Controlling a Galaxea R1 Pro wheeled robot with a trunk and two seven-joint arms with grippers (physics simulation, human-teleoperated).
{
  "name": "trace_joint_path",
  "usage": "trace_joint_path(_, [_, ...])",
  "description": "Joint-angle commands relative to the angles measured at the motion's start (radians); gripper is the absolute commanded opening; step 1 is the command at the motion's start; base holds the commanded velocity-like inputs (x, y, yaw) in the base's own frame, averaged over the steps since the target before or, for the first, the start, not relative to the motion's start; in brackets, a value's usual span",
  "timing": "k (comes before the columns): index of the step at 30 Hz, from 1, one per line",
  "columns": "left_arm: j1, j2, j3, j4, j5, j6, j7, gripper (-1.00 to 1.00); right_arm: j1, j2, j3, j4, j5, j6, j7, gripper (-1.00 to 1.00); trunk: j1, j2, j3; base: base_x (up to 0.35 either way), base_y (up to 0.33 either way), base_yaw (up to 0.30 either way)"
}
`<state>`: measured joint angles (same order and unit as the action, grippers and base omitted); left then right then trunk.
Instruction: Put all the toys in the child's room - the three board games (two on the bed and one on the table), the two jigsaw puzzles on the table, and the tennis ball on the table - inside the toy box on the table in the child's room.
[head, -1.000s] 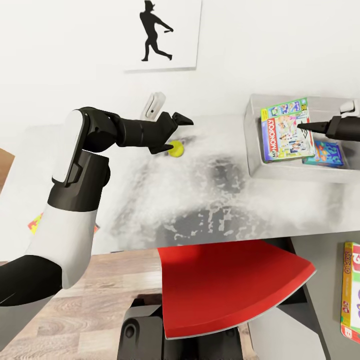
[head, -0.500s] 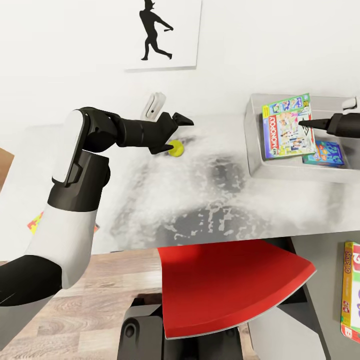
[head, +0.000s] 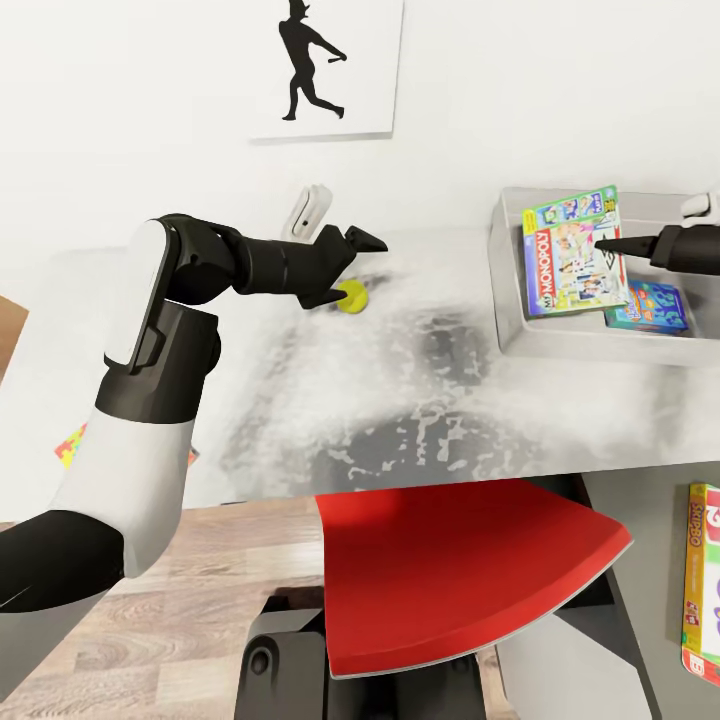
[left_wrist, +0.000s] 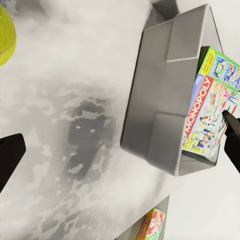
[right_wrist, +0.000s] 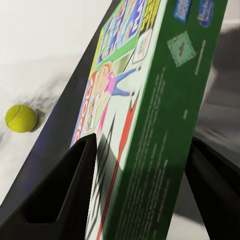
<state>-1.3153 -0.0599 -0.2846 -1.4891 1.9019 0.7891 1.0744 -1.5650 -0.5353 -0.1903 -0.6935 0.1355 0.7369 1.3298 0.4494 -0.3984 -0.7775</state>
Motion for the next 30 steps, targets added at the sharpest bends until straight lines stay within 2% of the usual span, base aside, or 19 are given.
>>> trace_joint_path(1, [-0.001,-0.001,0.001,0.0,0.008,0.003,0.012,1.0,-0.001,0.003,-0.004,-0.001,0.01,0.008,0.008,-1.0,0.001,-0.002,-0.001,0.0,0.0,0.0])
trace_joint_path(10, [-0.019,-0.001,0.002,-0.02,0.014,0.003,0.023,1.0,-0.001,0.016,-0.005,-0.002,0.009,0.007,-0.019,-1.0,0.001,-0.002,-0.005,0.0,0.0,0.0])
trace_joint_path(20, [-0.083,-0.002,0.004,-0.048,0.097,0.001,0.041,1.0,-0.001,0.019,-0.006,-0.008,0.007,0.007,-0.031,-1.0,0.001,-0.002,-0.019,0.0,0.0,0.0])
trace_joint_path(30, [-0.105,-0.004,0.006,-0.069,0.125,-0.005,0.052,1.0,-0.001,0.021,-0.005,-0.01,0.007,0.007,-0.033,-1.0,0.001,-0.002,-0.034,0.0,0.0,0.0])
